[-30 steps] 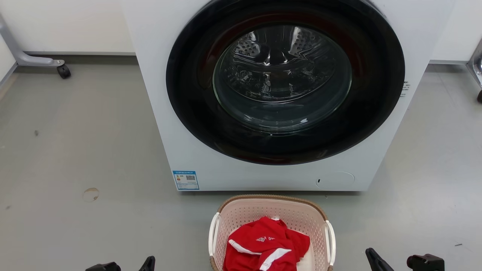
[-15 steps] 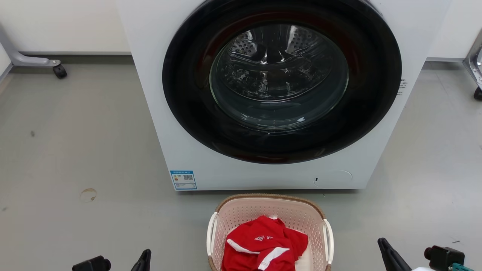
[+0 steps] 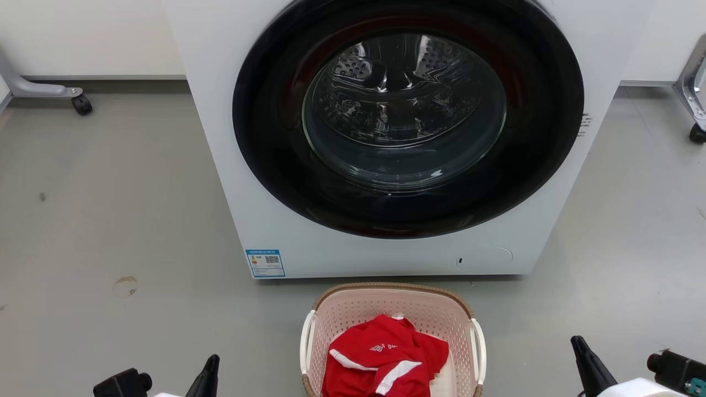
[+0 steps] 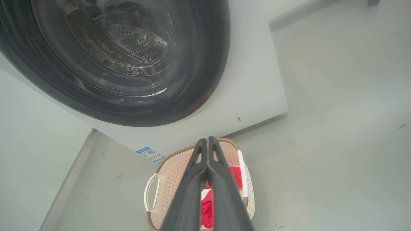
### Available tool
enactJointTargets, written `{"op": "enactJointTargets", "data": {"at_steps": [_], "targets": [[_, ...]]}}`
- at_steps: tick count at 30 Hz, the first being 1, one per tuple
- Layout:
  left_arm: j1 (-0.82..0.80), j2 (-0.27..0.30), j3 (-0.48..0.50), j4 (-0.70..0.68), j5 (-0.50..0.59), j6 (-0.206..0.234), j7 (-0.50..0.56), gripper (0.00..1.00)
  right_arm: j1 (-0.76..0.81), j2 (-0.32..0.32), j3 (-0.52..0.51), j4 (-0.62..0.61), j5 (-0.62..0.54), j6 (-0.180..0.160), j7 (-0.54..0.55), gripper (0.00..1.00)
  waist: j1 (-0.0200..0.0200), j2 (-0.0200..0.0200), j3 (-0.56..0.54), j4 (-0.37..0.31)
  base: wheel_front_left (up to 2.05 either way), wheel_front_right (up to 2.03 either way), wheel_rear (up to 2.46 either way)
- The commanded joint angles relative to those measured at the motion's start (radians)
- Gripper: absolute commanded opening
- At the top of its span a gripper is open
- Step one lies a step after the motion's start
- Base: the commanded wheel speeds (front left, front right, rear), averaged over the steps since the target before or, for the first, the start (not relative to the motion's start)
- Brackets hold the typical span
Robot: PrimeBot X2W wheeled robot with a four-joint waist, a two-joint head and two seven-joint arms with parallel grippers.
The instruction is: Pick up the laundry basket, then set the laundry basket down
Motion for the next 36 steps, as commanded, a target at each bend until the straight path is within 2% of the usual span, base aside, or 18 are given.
{"op": "enactJointTargets", "data": {"at_steps": [1, 36], "targets": [[-0.055, 0.009, 0.035, -0.021, -0.017, -0.009, 0.000, 0.00, -0.058, -0.025, -0.008, -0.030, 0.023, -0.001, 0.008, 0.00, -0.0001, -0.0001, 0.000, -0.001, 0.00, 0.00, 0.00], [-0.082, -0.100, 0.248, -0.023, -0.239, -0.101, 0.081, 0.00, -0.097, -0.036, -0.146, -0.089, 0.353, -0.002, 0.103, 0.00, -0.0001, -0.0001, 0.011, -0.024, 0.00, 0.00, 0.00]]}}
